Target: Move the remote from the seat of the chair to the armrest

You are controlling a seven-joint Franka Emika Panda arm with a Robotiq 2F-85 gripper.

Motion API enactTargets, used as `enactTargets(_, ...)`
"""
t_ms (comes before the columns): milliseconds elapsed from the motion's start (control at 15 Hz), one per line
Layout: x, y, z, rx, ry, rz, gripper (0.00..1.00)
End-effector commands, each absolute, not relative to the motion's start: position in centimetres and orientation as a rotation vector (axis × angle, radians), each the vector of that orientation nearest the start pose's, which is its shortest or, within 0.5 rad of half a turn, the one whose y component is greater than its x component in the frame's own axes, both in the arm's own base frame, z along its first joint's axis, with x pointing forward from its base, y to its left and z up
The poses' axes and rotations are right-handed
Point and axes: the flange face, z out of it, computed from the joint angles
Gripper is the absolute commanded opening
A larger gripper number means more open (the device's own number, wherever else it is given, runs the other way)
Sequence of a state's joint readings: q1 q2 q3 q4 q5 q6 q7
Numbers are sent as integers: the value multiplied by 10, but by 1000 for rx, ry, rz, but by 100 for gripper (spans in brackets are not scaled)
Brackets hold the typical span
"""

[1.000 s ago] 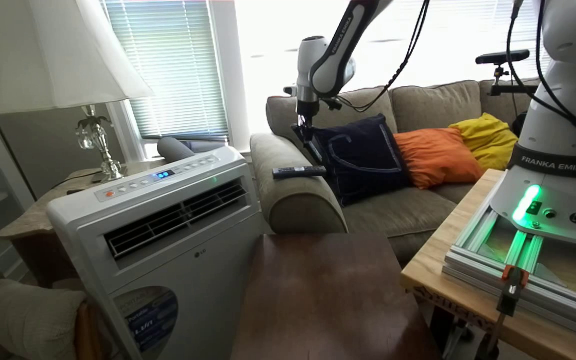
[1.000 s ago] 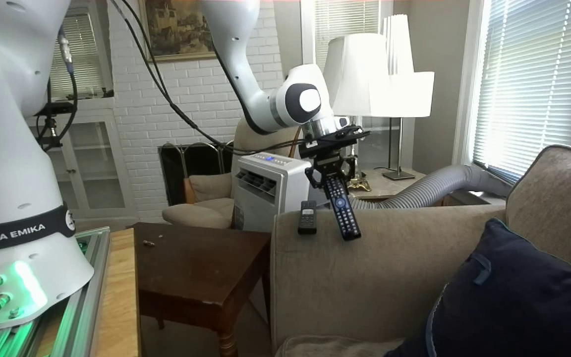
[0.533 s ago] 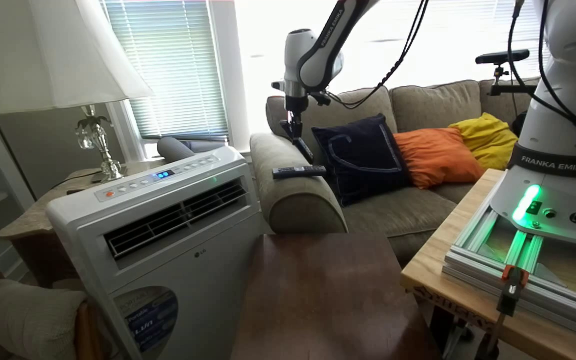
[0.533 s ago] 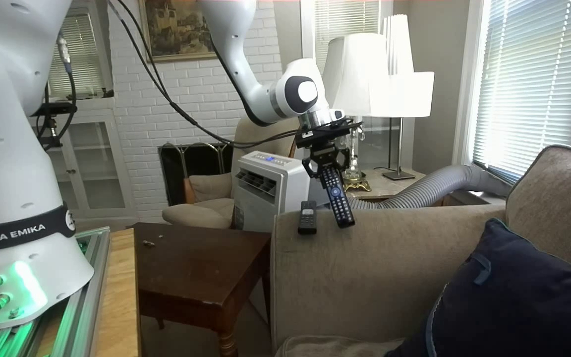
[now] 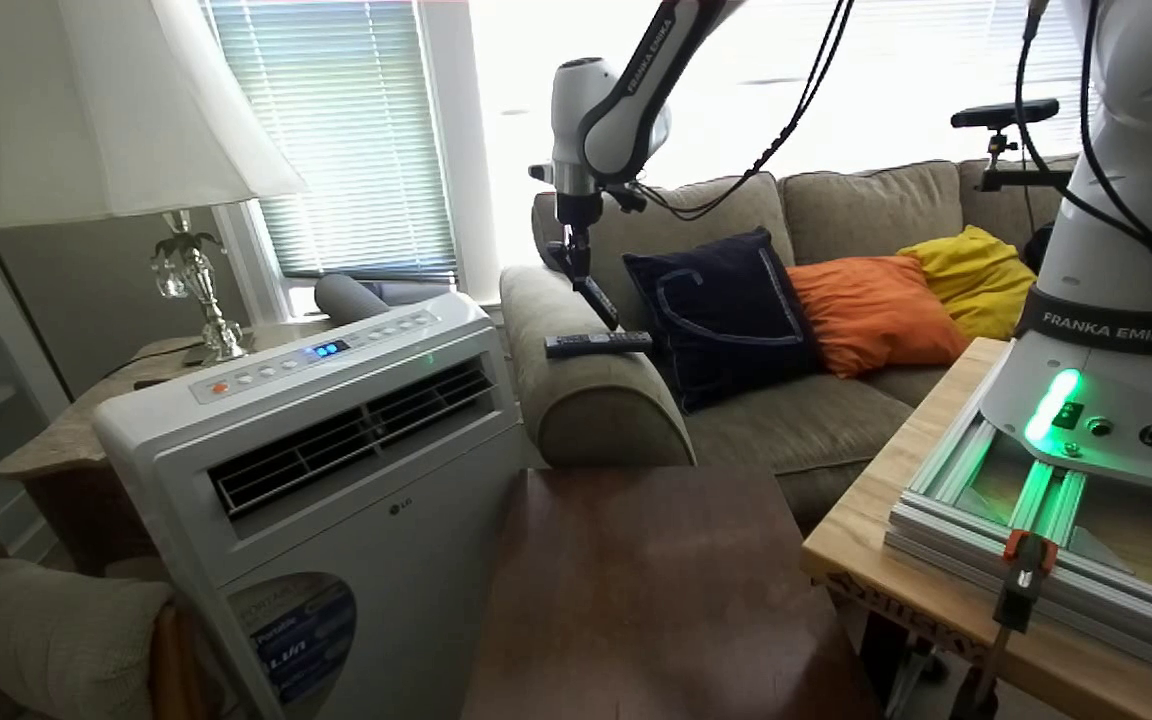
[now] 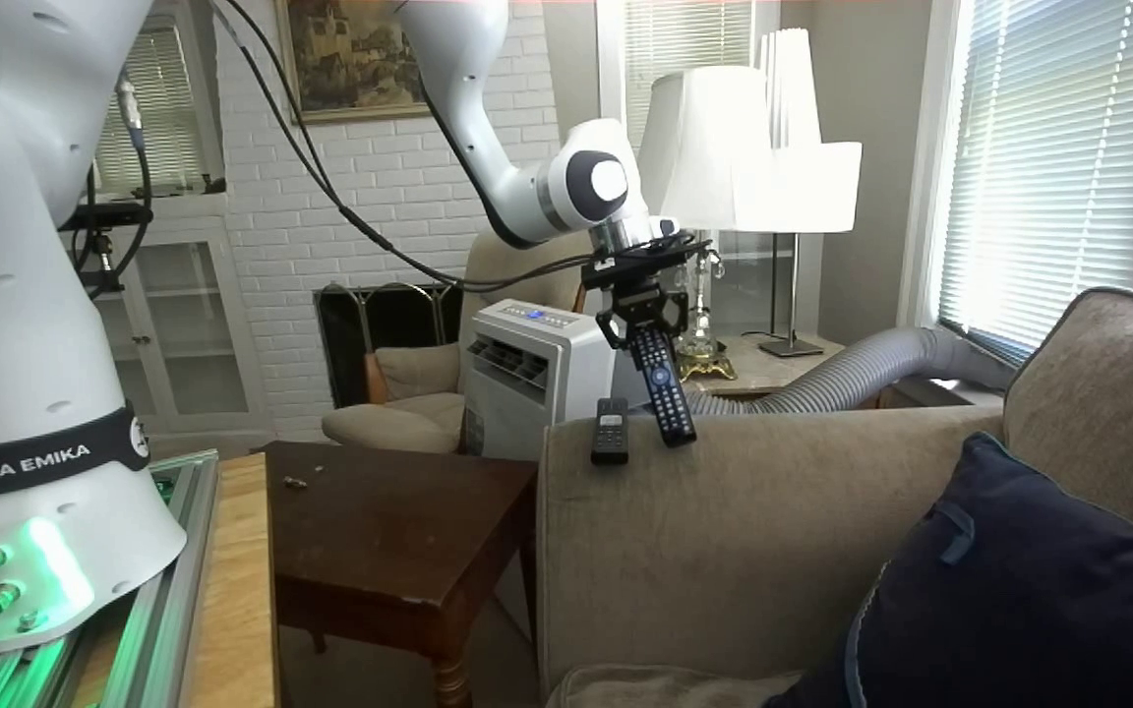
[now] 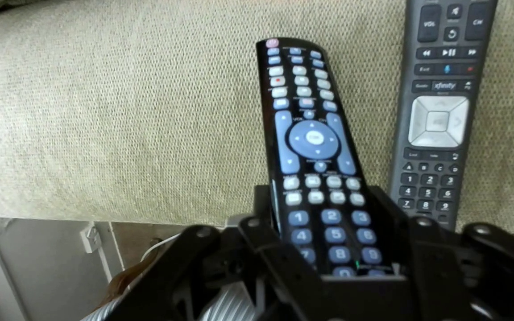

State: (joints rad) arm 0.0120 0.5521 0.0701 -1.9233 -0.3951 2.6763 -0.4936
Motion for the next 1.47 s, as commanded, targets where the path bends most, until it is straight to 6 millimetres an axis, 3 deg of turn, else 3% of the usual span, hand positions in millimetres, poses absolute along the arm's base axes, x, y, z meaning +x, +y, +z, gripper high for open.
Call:
enactTargets(0,652,63,210,-3051,-1418,-231,31)
enactTargets(400,663,67,196,-3067,-1378,-207,31)
enactTargets(1067,677,104,182,-3074,-1382,-194,31)
enactTargets(1400,683,103,171,-3101,-1372,-186,31)
